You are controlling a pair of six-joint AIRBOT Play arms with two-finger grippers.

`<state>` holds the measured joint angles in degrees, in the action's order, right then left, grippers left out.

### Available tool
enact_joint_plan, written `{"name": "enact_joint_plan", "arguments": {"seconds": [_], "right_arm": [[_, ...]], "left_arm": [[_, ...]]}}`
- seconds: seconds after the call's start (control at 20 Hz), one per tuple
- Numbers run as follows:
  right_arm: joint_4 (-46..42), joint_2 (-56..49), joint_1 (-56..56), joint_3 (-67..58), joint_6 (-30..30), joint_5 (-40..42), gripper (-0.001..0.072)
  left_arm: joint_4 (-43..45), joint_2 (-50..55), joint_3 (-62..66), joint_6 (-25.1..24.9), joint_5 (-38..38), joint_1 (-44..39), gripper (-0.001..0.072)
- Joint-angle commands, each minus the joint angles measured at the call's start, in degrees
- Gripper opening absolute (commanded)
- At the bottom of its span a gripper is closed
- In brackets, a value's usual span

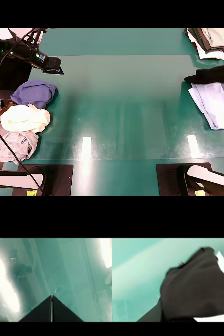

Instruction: Fold the shirts.

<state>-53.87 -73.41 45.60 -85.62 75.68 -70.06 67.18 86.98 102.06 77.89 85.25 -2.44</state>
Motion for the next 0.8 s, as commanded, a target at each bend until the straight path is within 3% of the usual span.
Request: {"name": "enact_joint_plan", "arguments": {"seconds": [0.0,0.15,0.2,0.25,0.3,0.55,0.65,0.7,0.75], "right_arm": [[-9.81,3.45,1.84,6.34,1.97,-3.87,0.0018],[-17.88,6.14,4.0,13.09,5.44,-5.49,0.0027],[-20.22,6.93,5.09,15.19,5.55,-6.32,0.0179],[-22.18,7.63,6.27,16.96,5.55,-7.13,0.04],[-24.15,8.55,7.76,18.82,5.66,-7.48,0.0504],[-23.02,10.27,13.31,22.67,10.71,-8.28,0.0505],[-13.44,10.27,11.93,23.52,10.58,-10.01,0.0493],[-9.03,10.29,9.38,24.17,9.46,-11.72,0.0423],[-6.05,10.27,5.44,24.87,7.96,-14.12,0.0423]], "left_arm": [[0.04,-0.02,0.0,-0.42,0.63,0.04,0.0029],[0.04,-0.02,0.0,-1.84,1.18,0.04,0.0029],[0.04,-0.02,0.0,-1.84,1.29,0.04,0.0029],[0.04,-0.02,0.0,-1.86,1.27,0.04,0.0029],[0.04,-0.02,0.0,-1.86,1.25,0.04,0.0029],[0.02,-0.02,0.0,-1.81,1.31,0.04,0.003],[0.0,-0.02,0.0,-1.81,0.9,0.04,0.003],[0.02,-0.02,0.0,-1.81,0.66,0.04,0.003],[-0.02,-0.02,0.0,-1.81,0.42,0.04,0.003]]}}
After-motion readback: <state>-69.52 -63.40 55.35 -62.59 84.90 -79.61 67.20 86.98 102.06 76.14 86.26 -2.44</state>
